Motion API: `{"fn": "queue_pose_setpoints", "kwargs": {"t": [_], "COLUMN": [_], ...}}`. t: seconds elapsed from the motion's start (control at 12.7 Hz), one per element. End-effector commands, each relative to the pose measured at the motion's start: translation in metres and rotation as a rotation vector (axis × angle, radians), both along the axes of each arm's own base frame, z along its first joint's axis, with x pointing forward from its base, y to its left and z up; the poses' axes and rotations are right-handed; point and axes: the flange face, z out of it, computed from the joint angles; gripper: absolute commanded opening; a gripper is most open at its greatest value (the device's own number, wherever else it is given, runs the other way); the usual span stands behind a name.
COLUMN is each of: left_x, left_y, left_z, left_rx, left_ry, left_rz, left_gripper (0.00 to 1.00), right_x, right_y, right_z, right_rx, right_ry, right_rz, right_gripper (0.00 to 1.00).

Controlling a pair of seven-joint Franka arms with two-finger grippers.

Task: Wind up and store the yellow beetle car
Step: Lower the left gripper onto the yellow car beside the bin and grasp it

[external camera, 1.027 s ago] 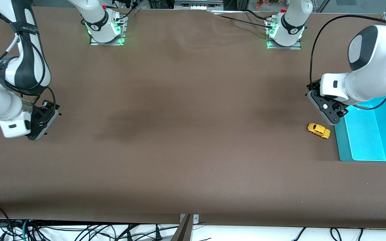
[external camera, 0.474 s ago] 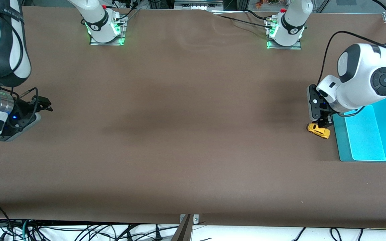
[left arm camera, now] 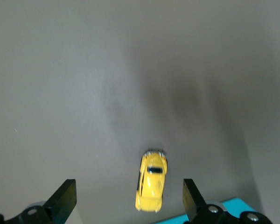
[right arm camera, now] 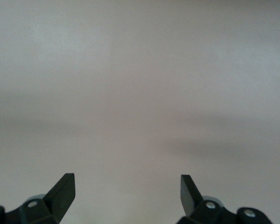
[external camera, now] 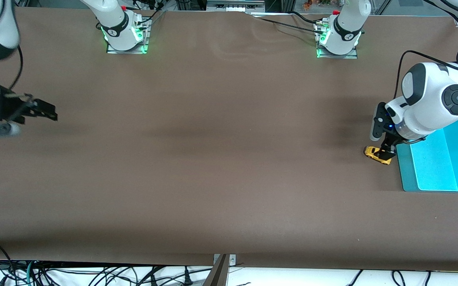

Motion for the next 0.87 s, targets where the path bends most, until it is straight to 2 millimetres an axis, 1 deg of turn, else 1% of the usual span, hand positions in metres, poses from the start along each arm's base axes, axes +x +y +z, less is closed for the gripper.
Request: {"fn": "queue_pose_setpoints", "kwargs": {"t": [0.0,0.16,0.24,0.32,0.4,0.47,0.55,0.63,0.71,0.79], "left_x": [0.001,0.002,0.001,-0.003,-0.008,-0.012,-0.013,-0.013,-0.014,-0.020], "left_y": [0.018,0.033,0.037,0.037,0.046,0.049,0.049,0.049,0.048,0.046], "left_z": [-0.022,-0.044,-0.052,-0.059,-0.065,-0.070,-0.074,-0.082,-0.089,-0.096], "left_rx": [0.020,0.012,0.010,0.021,0.035,0.035,0.034,0.030,0.027,0.025], "left_ry": [-0.016,-0.012,-0.020,-0.035,-0.056,-0.057,-0.060,-0.058,-0.060,-0.069], "left_rz": [-0.068,-0.058,-0.055,-0.070,-0.071,-0.067,-0.066,-0.067,-0.068,-0.072], "left_gripper": [1.00,1.00,1.00,1.00,1.00,1.00,1.00,1.00,1.00,1.00], "right_x": [-0.016,-0.023,-0.025,-0.025,-0.024,-0.022,-0.023,-0.024,-0.028,-0.030], "right_y": [-0.013,-0.016,-0.017,-0.017,-0.022,-0.035,-0.038,-0.040,-0.041,-0.041], "right_z": [0.016,0.027,0.028,0.030,0.030,0.029,0.026,0.026,0.037,0.042], "right_rx": [-0.008,-0.013,-0.017,-0.020,-0.012,-0.006,-0.005,-0.004,-0.005,-0.008], "right_ry": [-0.028,-0.046,-0.044,-0.050,-0.054,-0.068,-0.063,-0.063,-0.083,-0.097], "right_rz": [-0.048,-0.127,-0.217,-0.255,-0.251,-0.220,-0.178,-0.175,-0.185,-0.188], "right_gripper": [1.00,1.00,1.00,1.00,1.00,1.00,1.00,1.00,1.00,1.00]}}
